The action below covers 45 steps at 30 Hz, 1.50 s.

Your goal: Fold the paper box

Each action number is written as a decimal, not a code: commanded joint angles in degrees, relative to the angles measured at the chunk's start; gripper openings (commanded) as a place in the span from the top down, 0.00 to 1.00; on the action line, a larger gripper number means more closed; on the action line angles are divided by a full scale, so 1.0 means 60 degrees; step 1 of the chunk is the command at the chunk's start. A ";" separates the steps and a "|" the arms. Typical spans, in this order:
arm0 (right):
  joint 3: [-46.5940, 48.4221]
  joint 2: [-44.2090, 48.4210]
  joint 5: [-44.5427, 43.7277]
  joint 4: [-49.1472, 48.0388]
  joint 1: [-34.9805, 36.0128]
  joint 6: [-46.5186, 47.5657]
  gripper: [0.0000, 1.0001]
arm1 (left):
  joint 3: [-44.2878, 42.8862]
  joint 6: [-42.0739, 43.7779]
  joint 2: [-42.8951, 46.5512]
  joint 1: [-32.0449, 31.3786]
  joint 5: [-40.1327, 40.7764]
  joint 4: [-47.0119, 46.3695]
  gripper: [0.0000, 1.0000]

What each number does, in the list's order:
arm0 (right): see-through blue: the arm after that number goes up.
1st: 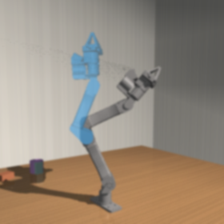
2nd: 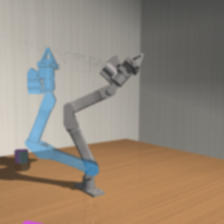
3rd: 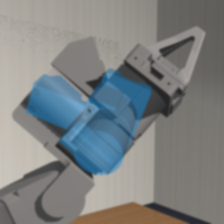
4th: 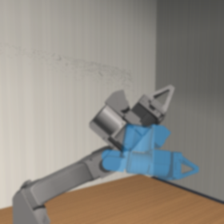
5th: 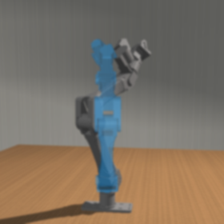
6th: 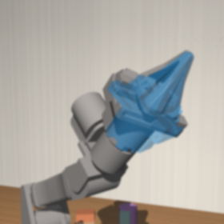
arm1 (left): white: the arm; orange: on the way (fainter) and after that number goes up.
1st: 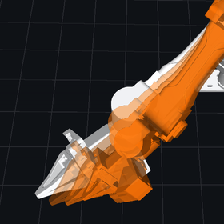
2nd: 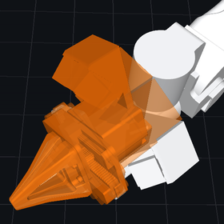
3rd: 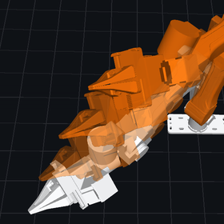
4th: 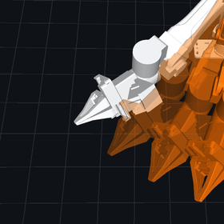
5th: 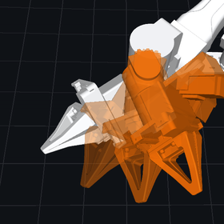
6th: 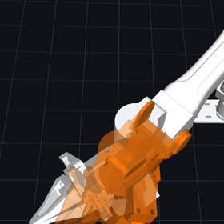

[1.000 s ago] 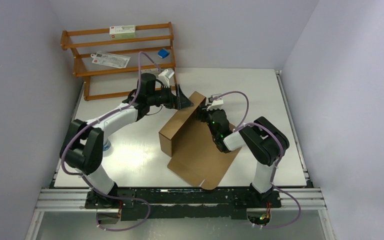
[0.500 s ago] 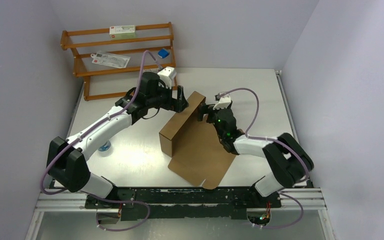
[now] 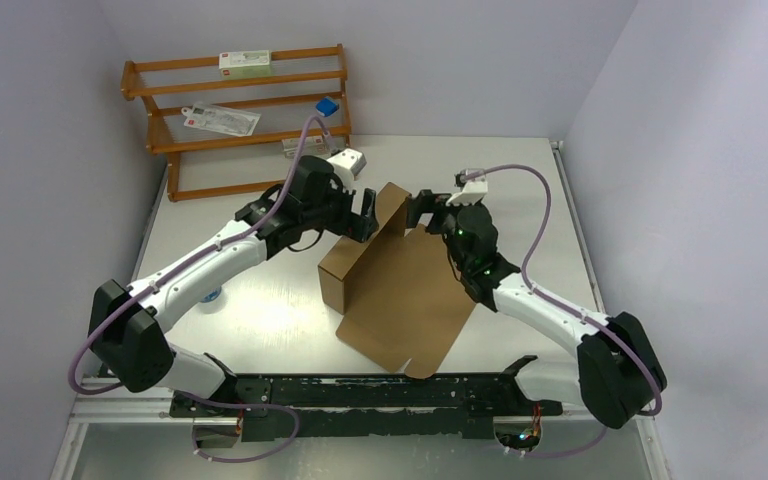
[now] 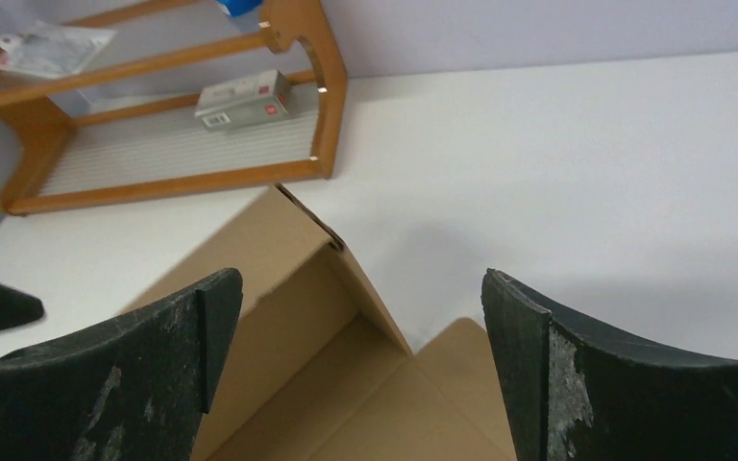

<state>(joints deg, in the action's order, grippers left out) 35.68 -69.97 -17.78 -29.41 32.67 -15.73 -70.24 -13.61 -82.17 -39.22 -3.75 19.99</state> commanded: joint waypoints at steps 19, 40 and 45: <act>0.0855 -0.2537 0.1584 -0.0624 -0.0909 -0.2258 0.25 | -0.0704 0.0466 -0.0602 -0.0679 0.0536 0.0471 0.03; -0.0719 -0.4182 0.4222 -0.4577 -0.1254 -0.4265 0.72 | -0.0346 0.0316 -0.1028 -0.0672 0.0473 0.0233 0.03; -0.0674 -0.4529 0.4062 -0.4422 -0.1247 -0.4146 0.73 | -0.0498 0.0406 -0.1087 -0.0683 0.0596 0.0394 0.03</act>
<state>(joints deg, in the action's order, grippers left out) 33.71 -93.56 4.80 -64.53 25.08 -41.45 -72.47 -11.35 -88.36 -42.92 -1.19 22.22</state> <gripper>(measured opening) 0.290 0.969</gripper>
